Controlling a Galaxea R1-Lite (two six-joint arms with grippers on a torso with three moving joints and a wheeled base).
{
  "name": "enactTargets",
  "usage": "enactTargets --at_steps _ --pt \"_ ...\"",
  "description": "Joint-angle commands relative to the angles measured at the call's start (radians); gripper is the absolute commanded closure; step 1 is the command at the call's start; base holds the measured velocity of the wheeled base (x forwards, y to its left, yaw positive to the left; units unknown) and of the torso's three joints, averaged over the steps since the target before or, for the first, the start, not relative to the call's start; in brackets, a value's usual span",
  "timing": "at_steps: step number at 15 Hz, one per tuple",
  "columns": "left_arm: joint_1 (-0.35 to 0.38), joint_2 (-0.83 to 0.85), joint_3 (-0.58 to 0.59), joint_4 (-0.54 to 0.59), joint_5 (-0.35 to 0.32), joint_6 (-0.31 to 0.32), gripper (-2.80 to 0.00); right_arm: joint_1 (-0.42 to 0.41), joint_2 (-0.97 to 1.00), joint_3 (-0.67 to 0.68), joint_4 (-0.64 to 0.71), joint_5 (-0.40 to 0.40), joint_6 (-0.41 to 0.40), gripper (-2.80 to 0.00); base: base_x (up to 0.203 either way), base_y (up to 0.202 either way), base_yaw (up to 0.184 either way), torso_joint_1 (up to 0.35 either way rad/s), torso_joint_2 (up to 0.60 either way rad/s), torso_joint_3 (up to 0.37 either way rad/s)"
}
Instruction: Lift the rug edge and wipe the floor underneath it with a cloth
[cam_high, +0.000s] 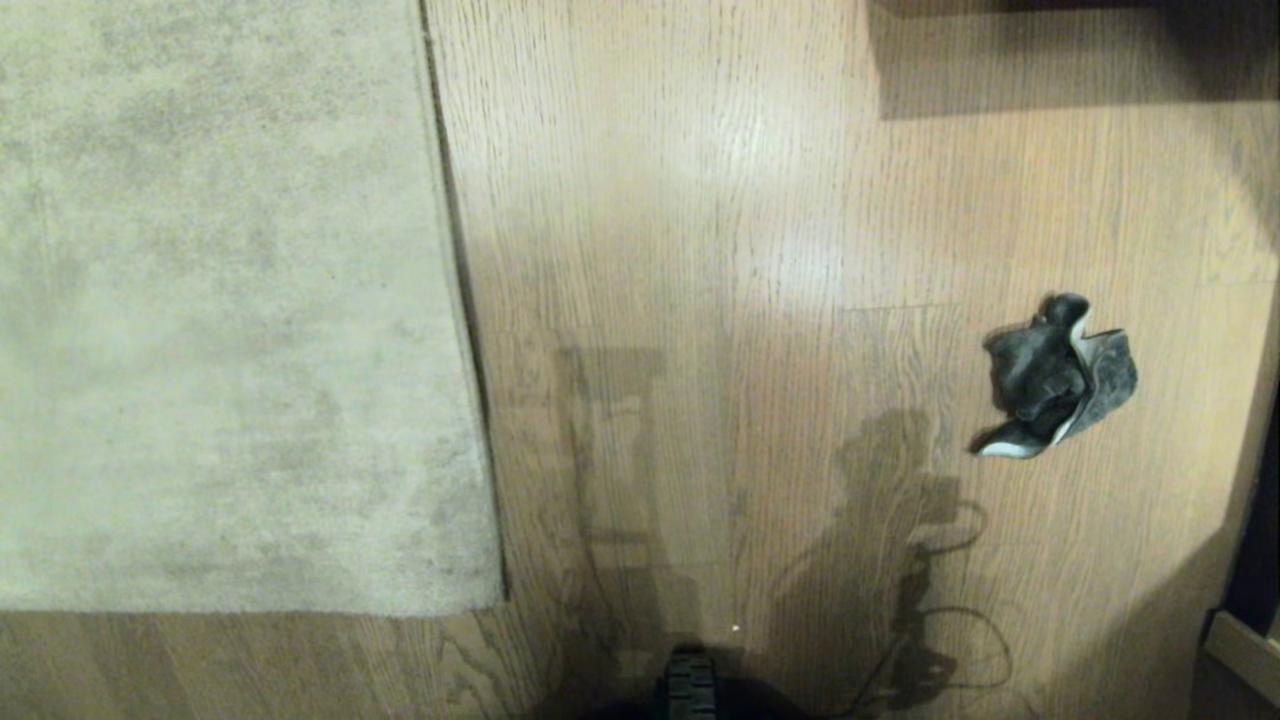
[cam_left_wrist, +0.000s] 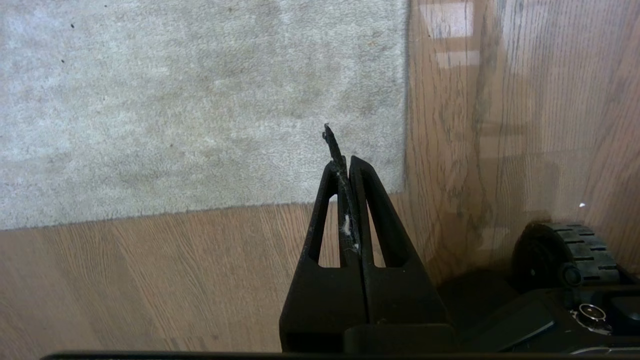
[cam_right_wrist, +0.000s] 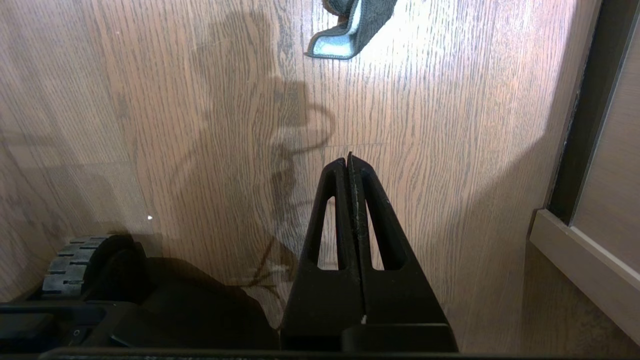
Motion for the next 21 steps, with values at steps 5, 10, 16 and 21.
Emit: enactTargets --at_steps 5,10,16,21 --pt "0.000 0.000 0.000 0.000 0.000 0.000 0.00 0.000 0.003 0.000 -0.001 0.000 -0.001 0.00 0.000 0.000 0.000 0.000 0.00 0.000" --pt "0.000 0.000 0.000 0.000 0.001 0.002 0.00 0.000 0.003 0.000 -0.001 0.000 -0.001 0.00 0.000 0.000 0.000 0.000 0.00 0.000" --pt "0.000 0.000 0.000 0.000 0.015 -0.023 0.00 0.000 0.003 0.000 -0.001 0.000 -0.001 0.00 0.000 0.000 0.000 0.000 0.00 0.000" --pt "0.000 0.000 0.000 -0.002 0.015 -0.026 0.00 0.000 0.003 0.000 -0.001 0.000 -0.001 0.00 0.000 0.000 0.000 0.000 0.00 0.016"
